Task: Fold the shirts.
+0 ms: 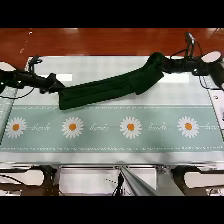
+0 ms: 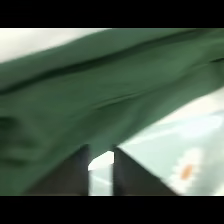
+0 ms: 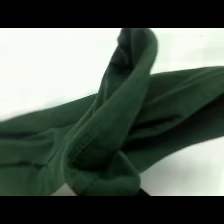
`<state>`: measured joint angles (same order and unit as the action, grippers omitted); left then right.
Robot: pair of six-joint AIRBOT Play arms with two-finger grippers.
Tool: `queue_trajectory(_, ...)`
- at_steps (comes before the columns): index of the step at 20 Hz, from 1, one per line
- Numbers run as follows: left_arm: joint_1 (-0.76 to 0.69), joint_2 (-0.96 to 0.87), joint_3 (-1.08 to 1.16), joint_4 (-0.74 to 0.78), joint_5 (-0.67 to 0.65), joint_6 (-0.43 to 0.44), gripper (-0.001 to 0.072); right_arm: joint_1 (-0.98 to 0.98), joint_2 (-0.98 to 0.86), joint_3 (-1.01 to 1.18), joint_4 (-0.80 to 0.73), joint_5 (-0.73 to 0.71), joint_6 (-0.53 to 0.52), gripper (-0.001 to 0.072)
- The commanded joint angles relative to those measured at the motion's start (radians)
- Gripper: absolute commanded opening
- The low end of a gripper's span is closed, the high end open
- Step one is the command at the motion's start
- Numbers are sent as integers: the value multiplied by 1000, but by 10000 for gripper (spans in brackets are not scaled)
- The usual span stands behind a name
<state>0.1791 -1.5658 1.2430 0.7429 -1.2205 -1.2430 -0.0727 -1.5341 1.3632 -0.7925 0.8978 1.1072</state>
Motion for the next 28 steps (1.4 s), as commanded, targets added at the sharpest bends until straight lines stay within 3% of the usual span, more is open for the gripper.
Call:
queue_trajectory(1, -108, 0, 1, -190, 47, 35, 85, 62, 116, 0, -188, 123, 117, 40)
queue_trajectory(4, -255, -7, 1, -209, 141, 33, 73, 158, 180, 1, -315, 148, 198, 40)
queue_trajectory(5, -307, -18, 0, -209, 166, 26, 38, 188, 199, 1, -348, 148, 227, 40)
queue_trajectory(9, -465, -86, 0, -210, 192, -1, 37, 295, 278, 1, -408, 151, 314, 39)
queue_trajectory(14, -589, -132, 0, -225, 206, -2, 28, 426, 407, 1, -499, 150, 425, 40)
queue_trajectory(17, -647, -164, 1, -234, 277, -73, 28, 502, 482, 1, -525, 152, 507, 40)
queue_trajectory(20, -705, -204, 1, -334, 311, -79, 27, 560, 516, 1, -527, 177, 550, 40)
queue_trajectory(23, -692, -194, 1, -333, 355, -79, 27, 575, 515, 0, -542, 206, 557, 39)
queue_trajectory(28, -453, -51, 1, -208, 258, -54, 26, 582, 478, 0, -636, 182, 568, 39)
